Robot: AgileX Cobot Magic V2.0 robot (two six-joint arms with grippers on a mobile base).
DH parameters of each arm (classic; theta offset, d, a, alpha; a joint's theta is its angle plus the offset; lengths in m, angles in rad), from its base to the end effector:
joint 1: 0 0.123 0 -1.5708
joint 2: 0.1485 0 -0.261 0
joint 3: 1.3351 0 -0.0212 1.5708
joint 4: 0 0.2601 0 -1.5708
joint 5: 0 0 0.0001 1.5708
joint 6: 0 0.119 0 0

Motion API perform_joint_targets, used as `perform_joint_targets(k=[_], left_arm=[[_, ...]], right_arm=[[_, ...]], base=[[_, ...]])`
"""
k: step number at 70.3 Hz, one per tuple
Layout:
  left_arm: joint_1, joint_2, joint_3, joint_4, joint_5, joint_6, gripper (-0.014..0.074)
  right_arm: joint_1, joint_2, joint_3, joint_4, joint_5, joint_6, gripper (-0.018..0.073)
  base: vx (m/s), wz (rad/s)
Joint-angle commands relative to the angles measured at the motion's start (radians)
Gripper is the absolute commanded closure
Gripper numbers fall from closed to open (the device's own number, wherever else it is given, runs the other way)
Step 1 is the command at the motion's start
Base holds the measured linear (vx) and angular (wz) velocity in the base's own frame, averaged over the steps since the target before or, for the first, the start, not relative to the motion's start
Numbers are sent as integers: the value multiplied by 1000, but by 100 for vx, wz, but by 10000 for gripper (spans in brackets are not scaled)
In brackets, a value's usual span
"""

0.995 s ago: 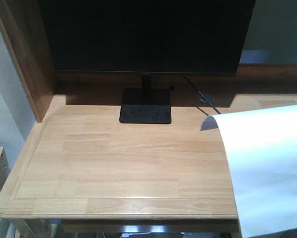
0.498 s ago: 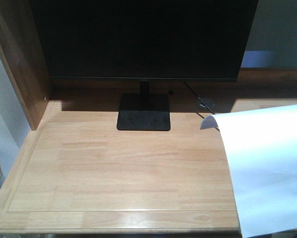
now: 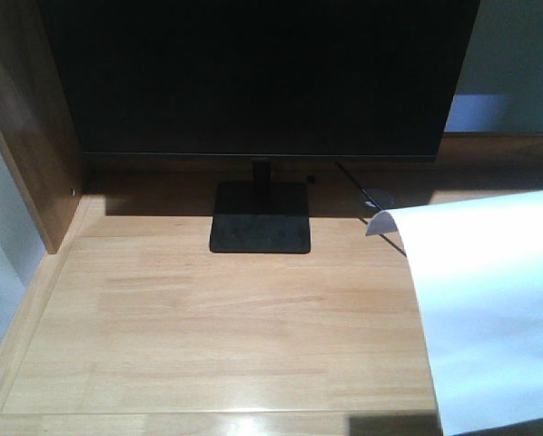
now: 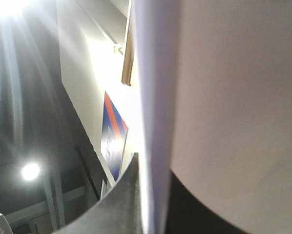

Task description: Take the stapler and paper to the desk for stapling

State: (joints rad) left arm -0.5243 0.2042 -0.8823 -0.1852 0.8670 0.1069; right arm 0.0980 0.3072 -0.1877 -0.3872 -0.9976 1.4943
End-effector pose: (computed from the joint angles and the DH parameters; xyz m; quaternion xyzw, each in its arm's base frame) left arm 0.0308 -0.0371 0.3976 0.2321 0.7016 -0.2287 0.6337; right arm 0.0897 0.0467 0.3410 0.0460 0.3433 0.6335 0.6919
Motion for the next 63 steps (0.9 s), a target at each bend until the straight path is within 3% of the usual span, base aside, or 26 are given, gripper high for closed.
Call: perform_joint_targets(k=[1, 63], left_arm=[[-5, 14, -21, -17, -118, -3, 603], [-5, 15, -21, -17, -118, -2, 603]], right_arm=[[-8, 9, -24, 11, -41, -8, 566], [-8, 9, -24, 11, -42, -8, 566]], base=[[6, -1], [4, -2]])
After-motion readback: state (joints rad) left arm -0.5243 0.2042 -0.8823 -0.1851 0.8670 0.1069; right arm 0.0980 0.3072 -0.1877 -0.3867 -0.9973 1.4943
